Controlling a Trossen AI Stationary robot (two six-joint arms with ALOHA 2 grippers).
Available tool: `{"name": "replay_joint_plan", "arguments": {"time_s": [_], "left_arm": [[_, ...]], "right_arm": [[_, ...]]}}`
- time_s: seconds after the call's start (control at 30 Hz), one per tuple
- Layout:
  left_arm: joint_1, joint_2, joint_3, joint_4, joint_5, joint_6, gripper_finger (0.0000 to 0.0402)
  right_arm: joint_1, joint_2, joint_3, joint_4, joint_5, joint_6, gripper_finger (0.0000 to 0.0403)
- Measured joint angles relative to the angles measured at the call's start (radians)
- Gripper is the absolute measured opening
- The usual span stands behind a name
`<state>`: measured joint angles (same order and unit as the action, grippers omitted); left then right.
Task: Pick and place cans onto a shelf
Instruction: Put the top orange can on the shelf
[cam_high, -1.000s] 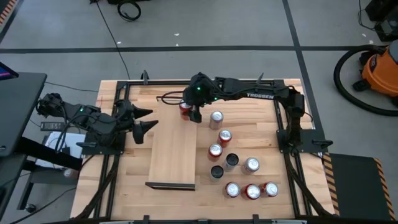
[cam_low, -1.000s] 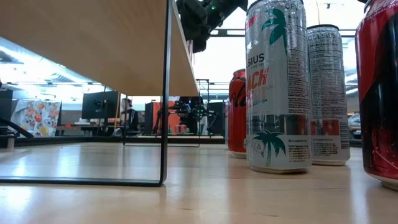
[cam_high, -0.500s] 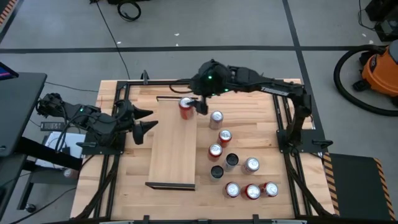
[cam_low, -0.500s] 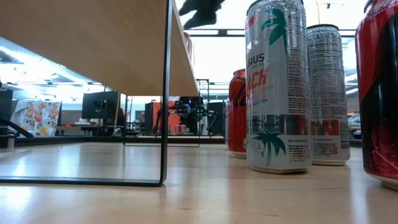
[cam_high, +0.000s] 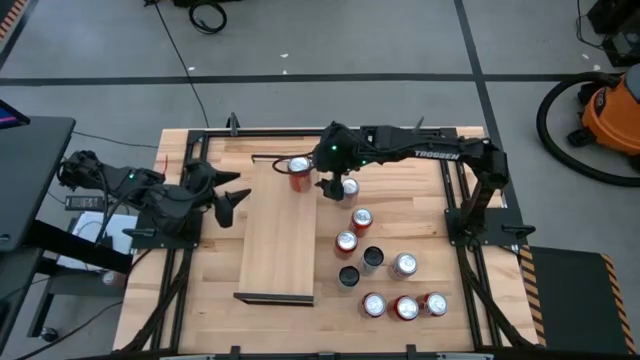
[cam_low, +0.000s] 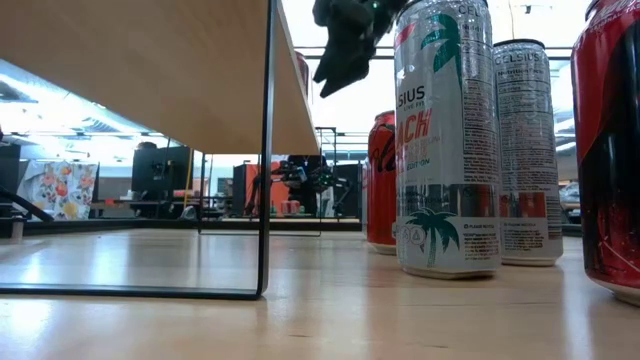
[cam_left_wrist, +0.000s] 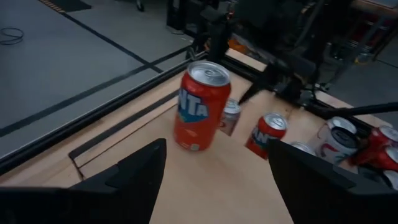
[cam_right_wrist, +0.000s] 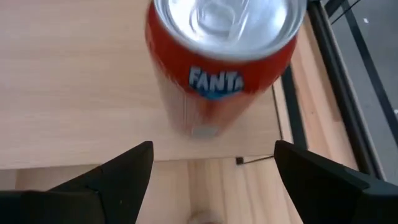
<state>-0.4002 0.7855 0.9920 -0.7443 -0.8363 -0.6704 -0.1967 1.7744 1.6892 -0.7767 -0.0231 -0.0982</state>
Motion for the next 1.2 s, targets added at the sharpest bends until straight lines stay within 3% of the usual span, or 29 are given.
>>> {"name": "replay_joint_plan", "arguments": {"time_s": [0.1, 0.53, 0.67, 0.87, 1.2], "left_arm": [[0.023, 0.0, 0.0, 0.0, 0.013, 0.0, 0.029], [0.085, 0.0, 0.0, -0.014, 0.03, 0.004, 0.029], [0.085, 0.0, 0.0, -0.013, 0.03, 0.002, 0.029], [0.085, 0.0, 0.0, -0.008, 0.05, -0.003, 0.029], [0.085, 0.0, 0.0, -0.101, 0.126, -0.084, 0.029]], "right_arm": [[0.0, -0.001, -0.034, 0.073, 0.001, -0.003, 0.0334], [-0.024, 0.008, -0.045, 0.222, 0.012, -0.112, 0.0213], [-0.055, 0.013, -0.045, 0.233, -0.028, -0.143, 0.0188], [-0.085, 0.051, -0.043, 0.278, -0.11, -0.139, 0.0168], [-0.05, 0.1, -0.045, 0.355, -0.131, -0.096, 0.0165]]}}
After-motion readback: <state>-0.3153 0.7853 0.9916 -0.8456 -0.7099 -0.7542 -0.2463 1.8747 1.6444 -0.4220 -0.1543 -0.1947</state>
